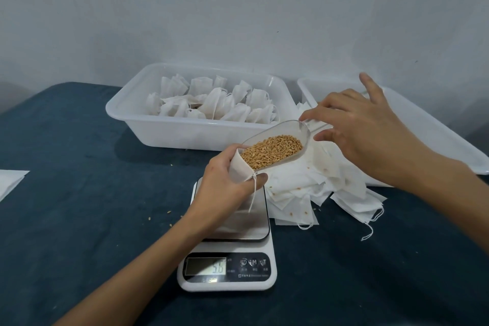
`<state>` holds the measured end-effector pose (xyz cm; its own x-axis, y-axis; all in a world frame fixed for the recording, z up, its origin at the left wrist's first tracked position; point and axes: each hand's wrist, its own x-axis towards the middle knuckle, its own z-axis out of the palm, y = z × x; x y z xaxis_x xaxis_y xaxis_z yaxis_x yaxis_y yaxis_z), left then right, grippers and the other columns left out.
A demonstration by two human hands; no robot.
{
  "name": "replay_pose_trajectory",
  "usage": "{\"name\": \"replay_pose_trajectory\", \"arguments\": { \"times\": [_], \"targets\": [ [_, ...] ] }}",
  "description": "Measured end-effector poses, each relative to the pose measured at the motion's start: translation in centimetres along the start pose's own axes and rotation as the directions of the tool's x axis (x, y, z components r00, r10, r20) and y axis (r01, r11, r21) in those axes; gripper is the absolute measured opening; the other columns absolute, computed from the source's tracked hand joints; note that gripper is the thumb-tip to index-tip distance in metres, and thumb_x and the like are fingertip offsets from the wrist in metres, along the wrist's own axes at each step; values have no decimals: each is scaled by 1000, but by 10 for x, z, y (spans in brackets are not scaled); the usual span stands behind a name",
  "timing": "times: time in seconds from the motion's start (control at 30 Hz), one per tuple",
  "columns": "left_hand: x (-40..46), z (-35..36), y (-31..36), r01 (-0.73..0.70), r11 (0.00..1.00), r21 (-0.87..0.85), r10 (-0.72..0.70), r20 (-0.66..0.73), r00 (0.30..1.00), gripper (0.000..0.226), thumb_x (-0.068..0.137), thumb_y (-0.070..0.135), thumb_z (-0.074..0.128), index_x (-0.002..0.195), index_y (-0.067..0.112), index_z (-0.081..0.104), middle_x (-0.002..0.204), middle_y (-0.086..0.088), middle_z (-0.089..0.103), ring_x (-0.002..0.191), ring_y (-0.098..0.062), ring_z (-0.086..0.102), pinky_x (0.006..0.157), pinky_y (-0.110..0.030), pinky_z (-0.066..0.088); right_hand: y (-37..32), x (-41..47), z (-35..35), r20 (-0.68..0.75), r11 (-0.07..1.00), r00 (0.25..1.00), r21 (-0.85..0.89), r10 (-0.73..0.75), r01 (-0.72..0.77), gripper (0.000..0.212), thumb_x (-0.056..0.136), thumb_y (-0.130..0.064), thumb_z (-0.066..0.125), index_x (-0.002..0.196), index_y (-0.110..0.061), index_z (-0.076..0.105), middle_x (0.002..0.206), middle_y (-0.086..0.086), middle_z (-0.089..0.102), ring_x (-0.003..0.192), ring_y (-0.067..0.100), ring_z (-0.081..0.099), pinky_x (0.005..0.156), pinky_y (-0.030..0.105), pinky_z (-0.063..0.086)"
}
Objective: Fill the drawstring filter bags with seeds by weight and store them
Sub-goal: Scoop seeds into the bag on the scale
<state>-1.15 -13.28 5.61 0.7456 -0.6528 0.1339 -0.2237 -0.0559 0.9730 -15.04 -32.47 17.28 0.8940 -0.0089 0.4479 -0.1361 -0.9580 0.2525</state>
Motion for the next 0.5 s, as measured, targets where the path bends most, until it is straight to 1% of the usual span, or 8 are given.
{"name": "replay_pose_trajectory", "arguments": {
  "times": [0.23,0.37,0.5],
  "targets": [
    [1,-1,-1,2,1000,0,-2,-12,1000,51,67,41,83,116,38,66,121,-3,71,114,-25,67,101,-53,53,0,2,-1,4,1000,1000,-14,-6,6,32,89,-23,63,120,-20,70,100,2,64,99,31,64,118,67,16],
    [1,-1,-2,4,1000,-2,-4,-10,1000,55,63,48,81,115,41,65,124,-3,69,116,-25,66,102,-53,53,-1,1,-1,-8,1000,1000,-14,-7,7,32,88,-17,71,120,-20,70,100,2,64,99,31,64,118,67,16],
    [1,-1,-2,-5,1000,7,5,-8,1000,56,62,53,78,115,41,65,120,1,71,112,-21,67,99,-51,55,-1,2,-2,-17,1000,1000,-19,-13,13,32,87,-19,67,120,-19,70,99,3,65,98,32,64,117,68,18]
  ]
}}
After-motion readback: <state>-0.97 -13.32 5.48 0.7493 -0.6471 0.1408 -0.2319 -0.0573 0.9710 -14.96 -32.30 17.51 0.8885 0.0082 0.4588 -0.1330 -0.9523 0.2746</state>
